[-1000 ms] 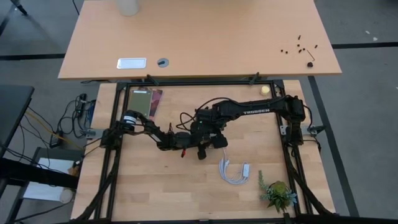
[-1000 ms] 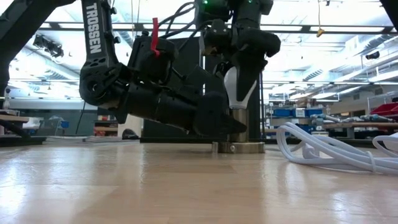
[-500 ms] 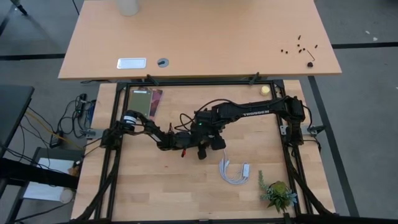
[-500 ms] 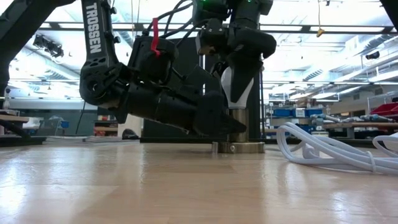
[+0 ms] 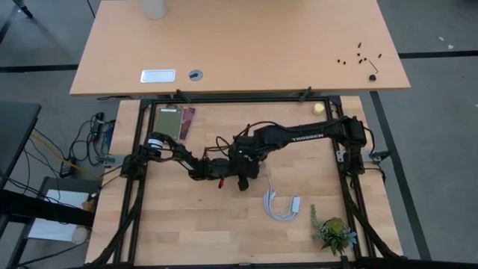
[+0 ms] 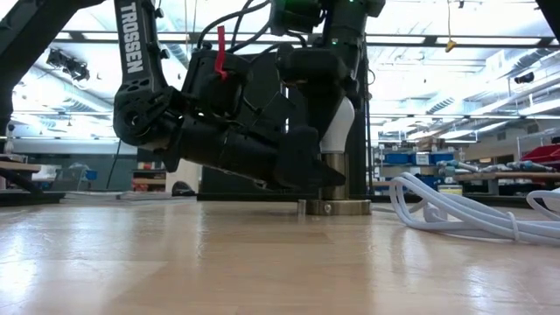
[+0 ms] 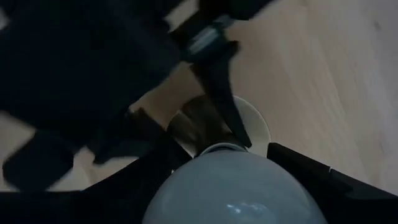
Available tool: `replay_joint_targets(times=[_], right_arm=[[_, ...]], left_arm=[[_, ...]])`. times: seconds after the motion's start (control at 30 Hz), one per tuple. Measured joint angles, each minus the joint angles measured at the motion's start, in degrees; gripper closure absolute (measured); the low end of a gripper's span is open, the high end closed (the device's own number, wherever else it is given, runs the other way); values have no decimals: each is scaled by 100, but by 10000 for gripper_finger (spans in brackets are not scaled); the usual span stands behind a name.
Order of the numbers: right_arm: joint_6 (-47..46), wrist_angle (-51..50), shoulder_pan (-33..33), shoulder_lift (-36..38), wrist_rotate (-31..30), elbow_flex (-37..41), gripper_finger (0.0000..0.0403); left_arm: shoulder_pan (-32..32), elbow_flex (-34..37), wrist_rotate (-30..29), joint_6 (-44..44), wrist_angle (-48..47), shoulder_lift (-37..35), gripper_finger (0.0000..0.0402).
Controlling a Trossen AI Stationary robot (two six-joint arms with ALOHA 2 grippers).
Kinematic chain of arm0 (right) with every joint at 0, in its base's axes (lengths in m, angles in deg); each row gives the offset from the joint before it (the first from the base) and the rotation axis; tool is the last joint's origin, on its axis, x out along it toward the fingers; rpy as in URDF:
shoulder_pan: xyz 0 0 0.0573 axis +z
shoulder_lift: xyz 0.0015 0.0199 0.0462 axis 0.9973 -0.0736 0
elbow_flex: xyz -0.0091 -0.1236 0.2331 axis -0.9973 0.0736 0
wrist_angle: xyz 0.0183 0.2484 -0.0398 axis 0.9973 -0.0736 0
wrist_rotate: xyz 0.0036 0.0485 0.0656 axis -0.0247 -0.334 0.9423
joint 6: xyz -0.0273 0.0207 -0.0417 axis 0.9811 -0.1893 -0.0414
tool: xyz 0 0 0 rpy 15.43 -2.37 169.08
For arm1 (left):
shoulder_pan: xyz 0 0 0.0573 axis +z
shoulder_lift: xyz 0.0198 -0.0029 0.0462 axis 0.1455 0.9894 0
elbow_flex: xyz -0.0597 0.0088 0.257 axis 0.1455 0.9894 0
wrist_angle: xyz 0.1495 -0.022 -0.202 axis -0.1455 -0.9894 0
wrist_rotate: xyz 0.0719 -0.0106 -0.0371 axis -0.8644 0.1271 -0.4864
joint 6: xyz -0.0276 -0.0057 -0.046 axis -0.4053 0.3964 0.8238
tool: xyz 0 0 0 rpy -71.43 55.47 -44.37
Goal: Screw lightbulb
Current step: Insert the white lightbulb into the desk lamp
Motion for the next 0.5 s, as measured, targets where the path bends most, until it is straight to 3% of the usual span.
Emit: replay_joint_targets(times=[0.23, 0.5], right_arm=[[-1502, -46, 69, -2, -289, 4, 136], [-1037, -507, 68, -38, -262, -219, 113]], left_arm=[[-36, -1, -18, 78, -16, -1, 215], [-35, 0, -11, -7, -8, 1, 215]])
